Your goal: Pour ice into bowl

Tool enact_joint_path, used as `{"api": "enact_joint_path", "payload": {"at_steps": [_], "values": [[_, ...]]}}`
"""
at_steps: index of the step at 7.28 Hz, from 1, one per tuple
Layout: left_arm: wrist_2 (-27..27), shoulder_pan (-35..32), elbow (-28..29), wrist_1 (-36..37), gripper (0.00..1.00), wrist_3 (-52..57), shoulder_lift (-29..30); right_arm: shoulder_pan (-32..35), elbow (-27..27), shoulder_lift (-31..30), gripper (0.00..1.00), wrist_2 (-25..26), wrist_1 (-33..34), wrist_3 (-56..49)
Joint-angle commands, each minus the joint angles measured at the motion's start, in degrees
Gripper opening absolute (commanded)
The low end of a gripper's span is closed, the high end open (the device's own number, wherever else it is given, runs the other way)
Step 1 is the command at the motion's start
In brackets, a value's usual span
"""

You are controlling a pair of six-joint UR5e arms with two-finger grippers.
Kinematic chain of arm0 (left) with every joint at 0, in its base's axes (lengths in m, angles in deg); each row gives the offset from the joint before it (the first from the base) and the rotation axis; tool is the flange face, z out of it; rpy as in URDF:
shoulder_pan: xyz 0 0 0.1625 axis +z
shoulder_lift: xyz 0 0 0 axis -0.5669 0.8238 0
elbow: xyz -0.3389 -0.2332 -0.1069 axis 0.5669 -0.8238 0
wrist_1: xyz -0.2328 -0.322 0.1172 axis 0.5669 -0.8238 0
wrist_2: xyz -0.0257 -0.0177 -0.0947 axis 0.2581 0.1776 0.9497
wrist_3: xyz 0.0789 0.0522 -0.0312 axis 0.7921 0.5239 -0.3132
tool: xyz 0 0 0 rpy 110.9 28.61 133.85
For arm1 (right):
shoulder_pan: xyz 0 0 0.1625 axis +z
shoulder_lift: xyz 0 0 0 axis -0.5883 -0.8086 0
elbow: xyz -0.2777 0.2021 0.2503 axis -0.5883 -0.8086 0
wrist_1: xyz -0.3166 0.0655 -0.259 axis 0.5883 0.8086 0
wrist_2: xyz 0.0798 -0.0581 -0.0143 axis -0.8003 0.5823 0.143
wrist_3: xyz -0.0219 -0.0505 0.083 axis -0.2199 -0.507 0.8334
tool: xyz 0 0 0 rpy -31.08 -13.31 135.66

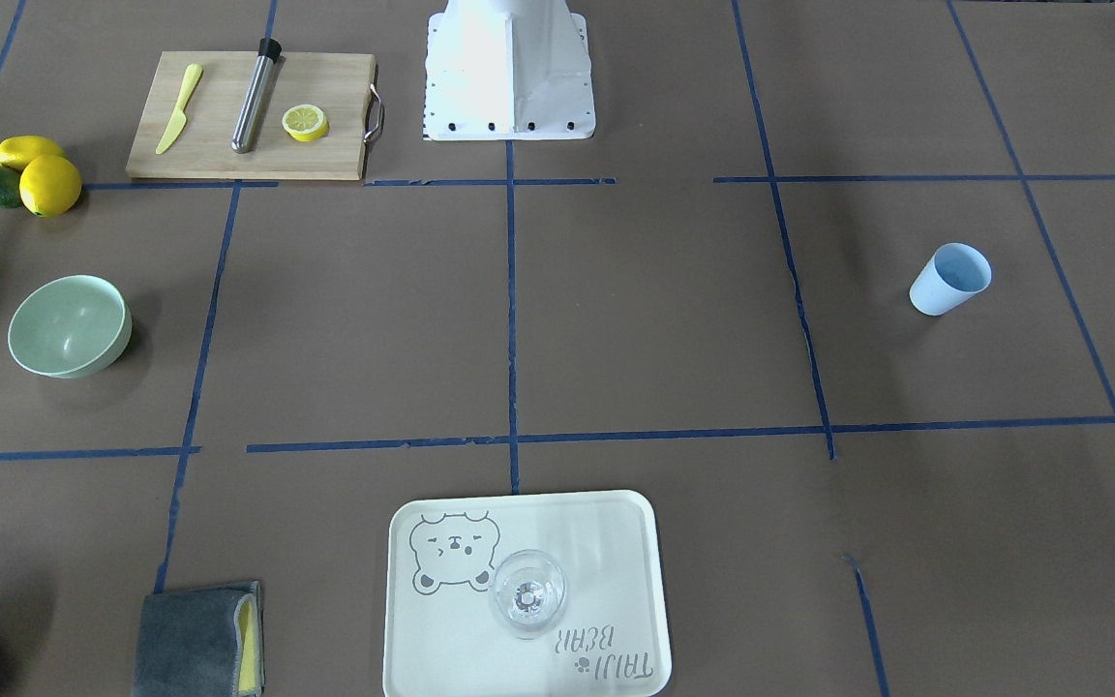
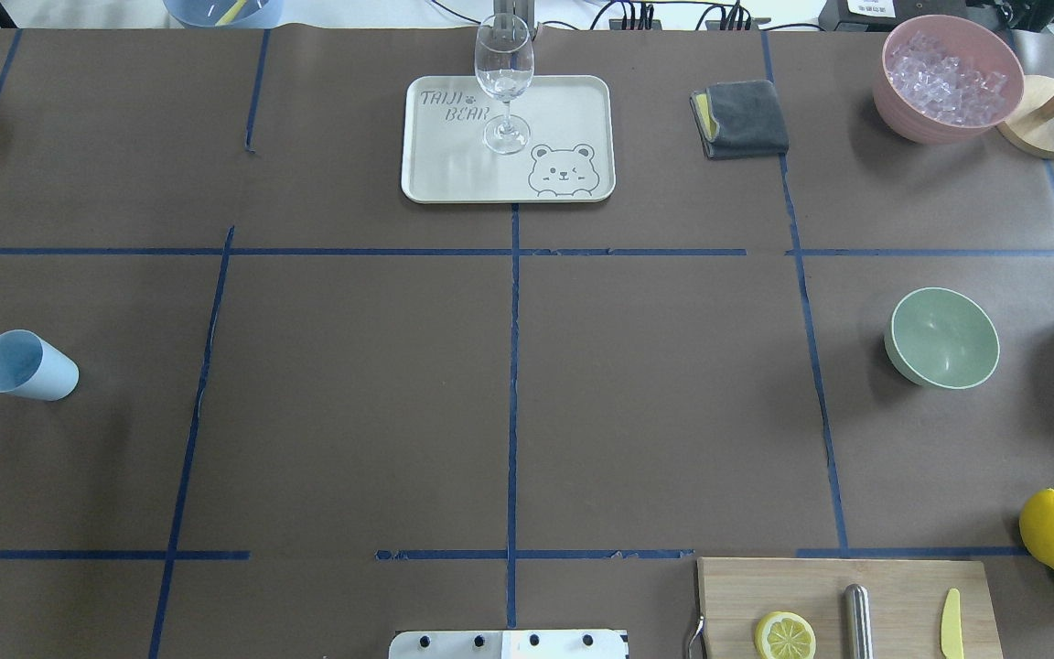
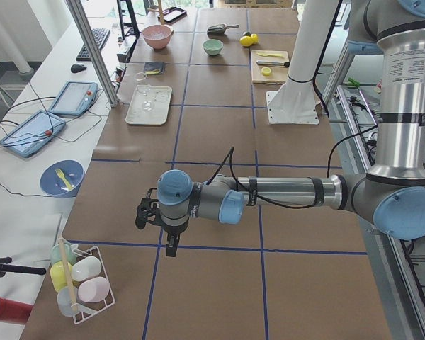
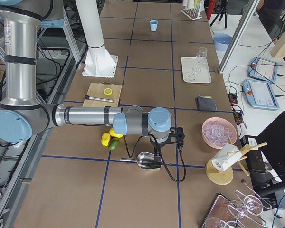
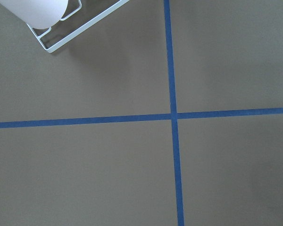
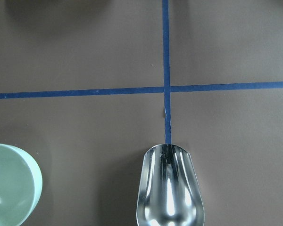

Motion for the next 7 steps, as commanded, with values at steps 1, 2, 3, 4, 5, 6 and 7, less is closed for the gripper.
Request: {"api": "enact_joint_path", "payload": {"at_steps": [1, 2, 3, 4, 5, 6, 7], "values": [[0.0, 0.0, -0.12, -0.24, 1.0, 0.06, 0.0, 0.08, 0.25, 0.05, 1.0, 0.21, -0.09, 0.14], [0.0, 0.0, -0.12, -0.33, 1.0, 0.06, 0.0, 0.08, 0.43, 0.57, 1.0, 0.21, -0.09, 0.75], [0.0, 0.0, -0.21, -0.33, 1.0, 0.06, 0.0, -0.09, 1.3, 0.93, 1.0, 0.04, -0.44, 1.11], [0.0, 0.0, -0.82, -0.33, 1.0, 0.06, 0.0, -1.22, 2.44, 2.58, 1.0, -0.14, -2.79, 3.72], [0.09, 0.0, -1.09, -0.33, 1.0, 0.06, -0.09, -2.28, 1.67, 5.99, 1.0, 0.29, -2.73, 3.48], [0.0, 0.0, -1.18, -0.33, 1.0, 0.06, -0.09, -4.64, -1.39, 5.5, 1.0, -0.22, -3.6, 4.0], [0.0, 0.0, -1.79, -0.33, 1.0, 0.06, -0.09, -8.75, -1.68, 5.41, 1.0, 0.21, -6.31, 5.49]]}}
